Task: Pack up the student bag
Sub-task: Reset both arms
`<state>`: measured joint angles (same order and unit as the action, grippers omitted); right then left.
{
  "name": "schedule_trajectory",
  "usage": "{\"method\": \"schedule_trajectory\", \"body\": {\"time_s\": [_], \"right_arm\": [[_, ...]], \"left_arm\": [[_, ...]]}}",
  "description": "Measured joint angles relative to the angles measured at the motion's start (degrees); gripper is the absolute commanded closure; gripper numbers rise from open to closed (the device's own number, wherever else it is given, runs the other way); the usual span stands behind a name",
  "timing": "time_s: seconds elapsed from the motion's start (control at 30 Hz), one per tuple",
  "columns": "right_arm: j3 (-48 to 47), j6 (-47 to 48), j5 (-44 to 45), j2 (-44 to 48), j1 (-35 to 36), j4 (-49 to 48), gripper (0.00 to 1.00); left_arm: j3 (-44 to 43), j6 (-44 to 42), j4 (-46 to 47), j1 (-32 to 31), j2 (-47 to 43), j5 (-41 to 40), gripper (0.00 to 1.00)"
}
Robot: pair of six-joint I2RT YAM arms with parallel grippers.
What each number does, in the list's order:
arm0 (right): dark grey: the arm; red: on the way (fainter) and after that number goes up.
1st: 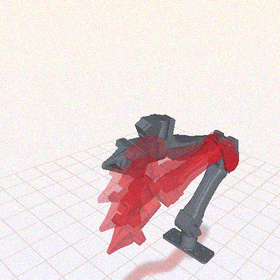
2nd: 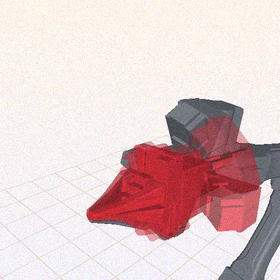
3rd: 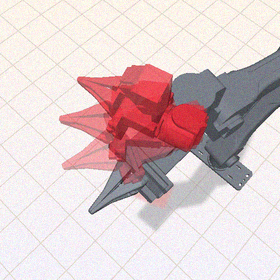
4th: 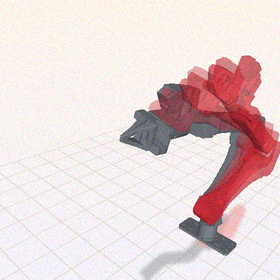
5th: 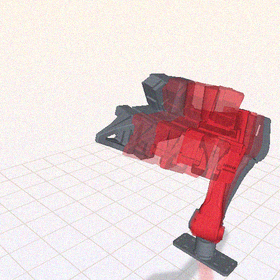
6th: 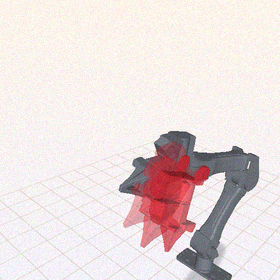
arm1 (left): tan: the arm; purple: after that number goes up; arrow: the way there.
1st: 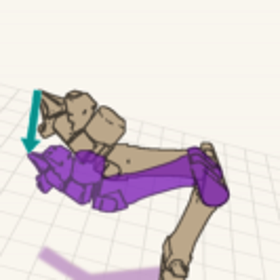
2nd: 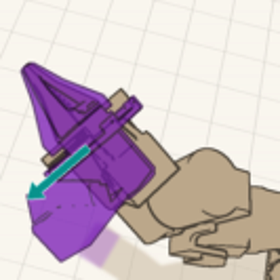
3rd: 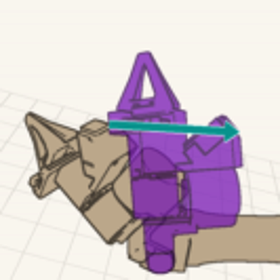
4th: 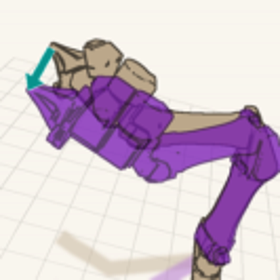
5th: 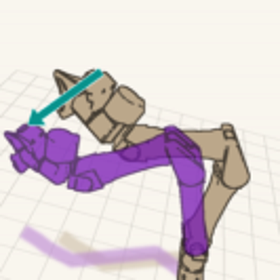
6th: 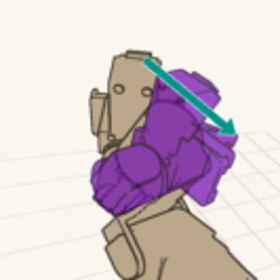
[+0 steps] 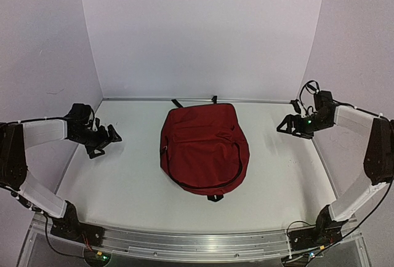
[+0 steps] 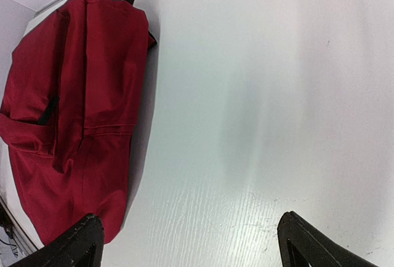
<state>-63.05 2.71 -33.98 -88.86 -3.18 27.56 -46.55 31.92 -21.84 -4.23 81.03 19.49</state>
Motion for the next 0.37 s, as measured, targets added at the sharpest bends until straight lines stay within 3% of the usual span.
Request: {"method": "schedule_trajectory", "body": {"time_s": [0.37], "right_arm": [[1.1,1.6,0.1,-1.9,0.0,-0.1,0.02]], "left_arm": [[1.7,0.1,1.4,0.0,-0.2,-3.4,0.00]]}}
